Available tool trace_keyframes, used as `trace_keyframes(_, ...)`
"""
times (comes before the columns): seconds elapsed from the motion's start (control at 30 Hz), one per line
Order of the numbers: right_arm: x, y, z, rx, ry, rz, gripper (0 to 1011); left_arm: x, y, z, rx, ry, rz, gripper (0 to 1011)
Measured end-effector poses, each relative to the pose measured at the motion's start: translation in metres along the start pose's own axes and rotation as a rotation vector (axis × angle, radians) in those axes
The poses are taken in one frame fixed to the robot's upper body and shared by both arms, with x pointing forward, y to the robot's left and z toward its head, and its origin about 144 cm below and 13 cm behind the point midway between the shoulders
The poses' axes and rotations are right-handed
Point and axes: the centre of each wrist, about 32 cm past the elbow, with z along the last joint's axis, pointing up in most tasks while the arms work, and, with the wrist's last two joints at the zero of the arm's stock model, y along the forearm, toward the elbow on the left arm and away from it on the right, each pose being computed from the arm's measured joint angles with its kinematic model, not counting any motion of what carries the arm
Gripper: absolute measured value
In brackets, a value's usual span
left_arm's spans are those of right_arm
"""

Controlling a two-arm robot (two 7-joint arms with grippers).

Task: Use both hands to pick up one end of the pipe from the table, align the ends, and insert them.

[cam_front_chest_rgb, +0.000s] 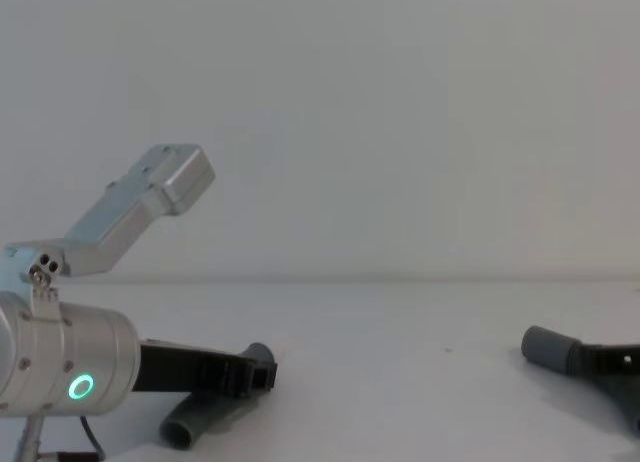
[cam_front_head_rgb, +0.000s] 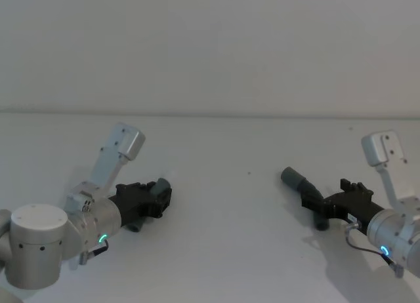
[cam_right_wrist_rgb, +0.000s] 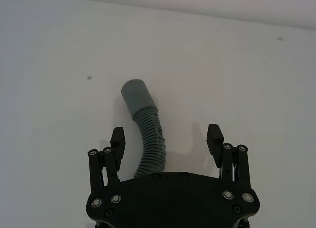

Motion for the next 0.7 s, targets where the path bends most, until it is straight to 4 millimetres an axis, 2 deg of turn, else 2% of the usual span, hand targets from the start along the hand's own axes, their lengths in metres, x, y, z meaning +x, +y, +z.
trace_keyframes(0.7,-0.0011,0.0065,-0.0078,-0.024,-0.009,0.010,1002,0.0000,0.0000,0.0000,0.000,0.000,0.000,356)
